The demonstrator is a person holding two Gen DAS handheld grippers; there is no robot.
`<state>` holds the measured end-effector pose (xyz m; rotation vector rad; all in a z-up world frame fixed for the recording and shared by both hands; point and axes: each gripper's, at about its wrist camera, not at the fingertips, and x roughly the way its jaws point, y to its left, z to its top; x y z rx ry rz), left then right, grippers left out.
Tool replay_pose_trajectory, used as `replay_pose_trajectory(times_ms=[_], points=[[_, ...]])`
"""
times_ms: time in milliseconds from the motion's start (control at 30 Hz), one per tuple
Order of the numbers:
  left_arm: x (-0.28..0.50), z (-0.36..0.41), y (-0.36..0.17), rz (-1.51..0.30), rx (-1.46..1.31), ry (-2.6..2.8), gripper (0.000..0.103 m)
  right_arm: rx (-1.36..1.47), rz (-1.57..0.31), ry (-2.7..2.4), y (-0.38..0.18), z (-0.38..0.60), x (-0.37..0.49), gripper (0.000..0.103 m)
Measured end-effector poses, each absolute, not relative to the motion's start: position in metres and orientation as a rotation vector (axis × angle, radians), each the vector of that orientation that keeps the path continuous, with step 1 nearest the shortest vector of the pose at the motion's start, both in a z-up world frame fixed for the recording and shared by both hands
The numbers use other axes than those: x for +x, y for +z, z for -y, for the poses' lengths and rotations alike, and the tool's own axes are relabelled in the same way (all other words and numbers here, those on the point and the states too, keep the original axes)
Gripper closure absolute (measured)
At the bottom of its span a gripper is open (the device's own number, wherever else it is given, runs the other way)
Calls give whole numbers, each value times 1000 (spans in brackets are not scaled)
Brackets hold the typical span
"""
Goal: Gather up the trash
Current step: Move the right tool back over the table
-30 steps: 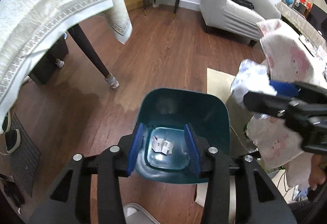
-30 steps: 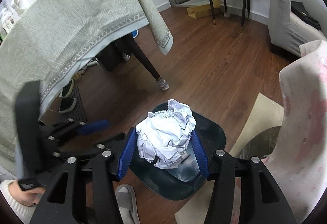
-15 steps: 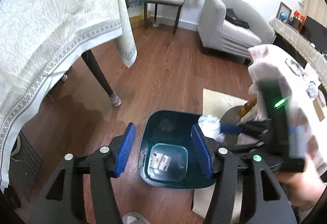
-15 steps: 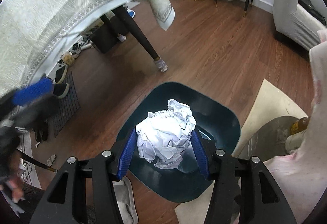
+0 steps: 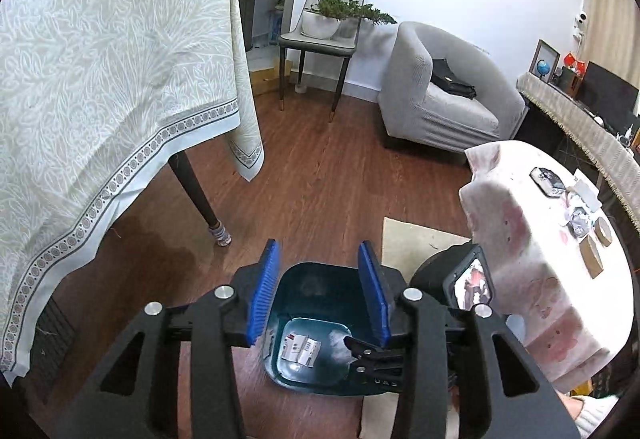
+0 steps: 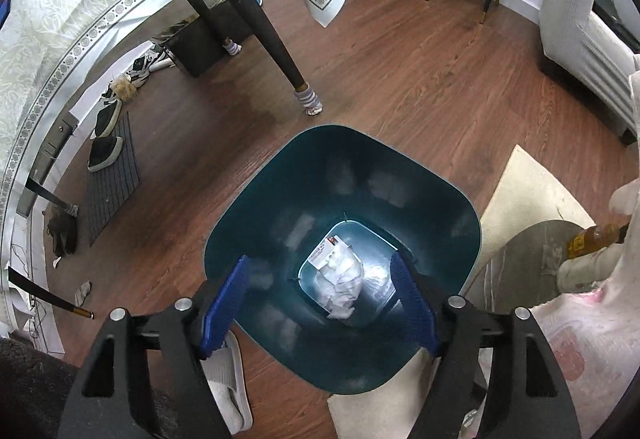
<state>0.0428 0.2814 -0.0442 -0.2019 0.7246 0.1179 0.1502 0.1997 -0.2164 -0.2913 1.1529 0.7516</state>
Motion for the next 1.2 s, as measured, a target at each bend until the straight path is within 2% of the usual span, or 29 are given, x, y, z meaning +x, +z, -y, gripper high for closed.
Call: replay_pose_trajectory(times_ms=[267,433,800,933,1000,1200], points=[[37,-282,-27,-678,-162,142,61,-259,-1090,809,-183,-194,143,29],[35,-267,-15,-637,-103,147,51,-268,-973,846,-138,-185,129,29],[49,-227,0,-594,-137,85,51,-219,-809,791,-67,-116,124,29],[55,-200,4,-584,-120,40,49,-220,-762,738,-49,-87,122,29],[59,-187,5,-582,-117,15,45,-222,-751,713,-45,-74,121,29],[74,-153,0,-597,-124,-37,44,-212,-738,636,-38,-32,122,29]])
